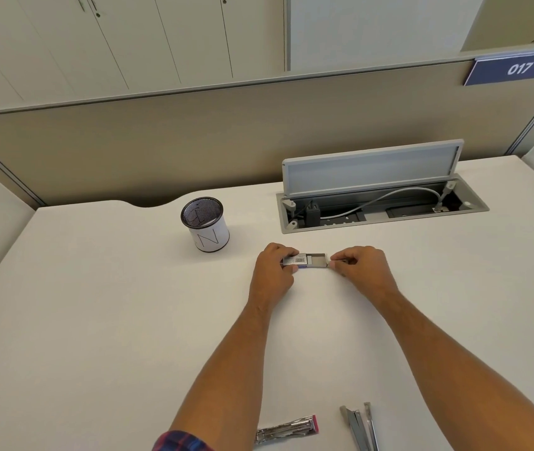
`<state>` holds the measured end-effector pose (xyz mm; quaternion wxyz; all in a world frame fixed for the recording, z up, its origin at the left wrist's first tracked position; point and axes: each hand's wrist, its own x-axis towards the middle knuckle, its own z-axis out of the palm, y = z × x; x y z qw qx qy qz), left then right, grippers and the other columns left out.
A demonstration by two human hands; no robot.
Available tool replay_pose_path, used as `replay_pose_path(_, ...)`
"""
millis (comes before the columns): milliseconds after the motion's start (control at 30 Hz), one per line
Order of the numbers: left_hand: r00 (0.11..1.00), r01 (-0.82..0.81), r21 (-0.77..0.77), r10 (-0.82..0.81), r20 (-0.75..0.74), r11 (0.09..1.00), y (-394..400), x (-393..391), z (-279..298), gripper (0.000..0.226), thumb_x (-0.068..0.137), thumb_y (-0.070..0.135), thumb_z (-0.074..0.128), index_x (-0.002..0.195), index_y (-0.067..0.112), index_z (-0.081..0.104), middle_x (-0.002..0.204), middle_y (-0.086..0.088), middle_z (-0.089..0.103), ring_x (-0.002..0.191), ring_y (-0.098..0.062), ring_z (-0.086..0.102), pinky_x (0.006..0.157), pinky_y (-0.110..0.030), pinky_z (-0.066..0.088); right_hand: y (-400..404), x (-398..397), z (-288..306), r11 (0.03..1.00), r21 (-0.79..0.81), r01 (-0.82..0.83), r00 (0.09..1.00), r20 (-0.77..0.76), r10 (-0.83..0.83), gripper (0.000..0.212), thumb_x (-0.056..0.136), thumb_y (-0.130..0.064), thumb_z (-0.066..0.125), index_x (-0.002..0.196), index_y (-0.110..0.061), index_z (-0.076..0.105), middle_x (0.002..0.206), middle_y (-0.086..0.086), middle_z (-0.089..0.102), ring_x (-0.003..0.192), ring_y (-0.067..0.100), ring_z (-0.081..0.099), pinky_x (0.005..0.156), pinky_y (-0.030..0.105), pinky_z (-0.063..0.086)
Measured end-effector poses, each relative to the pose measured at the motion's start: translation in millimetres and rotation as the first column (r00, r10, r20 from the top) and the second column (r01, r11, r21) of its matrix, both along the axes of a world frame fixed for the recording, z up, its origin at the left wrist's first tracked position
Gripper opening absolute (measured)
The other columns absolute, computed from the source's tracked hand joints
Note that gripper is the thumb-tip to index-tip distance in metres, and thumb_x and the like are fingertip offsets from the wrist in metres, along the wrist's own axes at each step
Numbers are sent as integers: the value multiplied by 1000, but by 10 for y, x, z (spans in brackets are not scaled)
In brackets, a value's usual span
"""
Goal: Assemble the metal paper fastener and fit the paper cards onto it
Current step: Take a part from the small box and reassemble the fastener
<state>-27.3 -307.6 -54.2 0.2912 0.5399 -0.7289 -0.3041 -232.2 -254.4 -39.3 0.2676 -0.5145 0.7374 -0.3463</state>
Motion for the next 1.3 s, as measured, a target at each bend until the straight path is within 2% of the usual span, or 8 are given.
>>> replay_pose_path(133, 1000, -1, -3, 1, 7, 1000, 6, -2, -1, 34, 82, 1, 74, 114, 11, 73, 109, 4, 61, 92, -7, 55, 77, 6, 35, -24, 83, -24, 999, -21, -39, 999, -10, 39, 21, 90, -22, 77, 108, -15, 80, 97, 1, 78, 79, 8, 63, 68, 13, 43)
replay_pose_path(300, 1000, -5, -4, 5, 15, 1000, 5, -8, 1, 34, 83, 2, 74, 115, 12, 74, 111, 1, 63, 94, -8, 55, 77, 6, 34, -69, 113, -50, 992, -7, -126, 984, -127, 124, 24, 95, -23, 71, 116, -13, 77, 101, 7, 75, 83, 16, 61, 66, 12, 40)
replay_pose_path(600, 1000, -12, 24, 12, 13, 1000, -10, 5, 27, 37, 83, 6, 77, 118, 16, 75, 107, 0, 66, 99, -15, 56, 73, -1, 32, -186, 261, 23, 959, 26, -283, 899, -341, 275, 23, 99, -20, 65, 118, -14, 76, 95, 9, 72, 80, 22, 60, 69, 31, 48)
replay_pose_path(667, 1000, -10, 23, 10, 0, 1000, 0, 11, 26, 37, 83, 8, 77, 119, 17, 75, 105, 0, 66, 96, -14, 55, 74, -5, 34, -196, 296, 35, 952, 37, -305, 880, -370, 297, 22, 98, -16, 64, 114, -12, 78, 94, 11, 71, 81, 25, 61, 69, 32, 47)
replay_pose_path(800, 998, -28, 44, 31, -61, 999, -1, 37, 39, 37, 79, 8, 81, 115, 16, 76, 104, 1, 70, 95, -16, 61, 86, -25, 50, -216, 319, 61, 952, 44, -301, 875, -385, 295, 22, 98, -14, 63, 116, -11, 77, 98, 12, 72, 84, 27, 62, 71, 33, 50)
replay_pose_path(933, 988, -66, 63, 74, -134, 996, 8, 73, 56, 34, 75, 7, 83, 107, 16, 79, 103, 5, 74, 91, -9, 65, 89, -27, 54, -182, 374, 48, 936, 40, -350, 837, -435, 332, 25, 100, -14, 60, 120, -15, 75, 101, 11, 73, 86, 28, 64, 70, 31, 49)
replay_pose_path(1133, 988, -92, 52, 98, -118, 994, 29, 76, 60, 31, 76, 11, 82, 105, 20, 79, 105, 8, 75, 93, -8, 66, 91, -25, 53, -207, 359, 11, 951, 27, -307, 884, -364, 295, 23, 98, -10, 63, 117, -12, 76, 105, 12, 74, 89, 28, 65, 76, 32, 52)
replay_pose_path(1300, 978, -109, 95, 124, -169, 990, 26, 93, 53, 33, 74, 10, 85, 106, 15, 78, 105, 4, 76, 92, -9, 69, 90, -26, 55, -219, 381, 1, 971, 9, -241, 935, -265, 234, 20, 94, -13, 70, 112, -11, 78, 112, 9, 77, 97, 25, 70, 91, 36, 56)
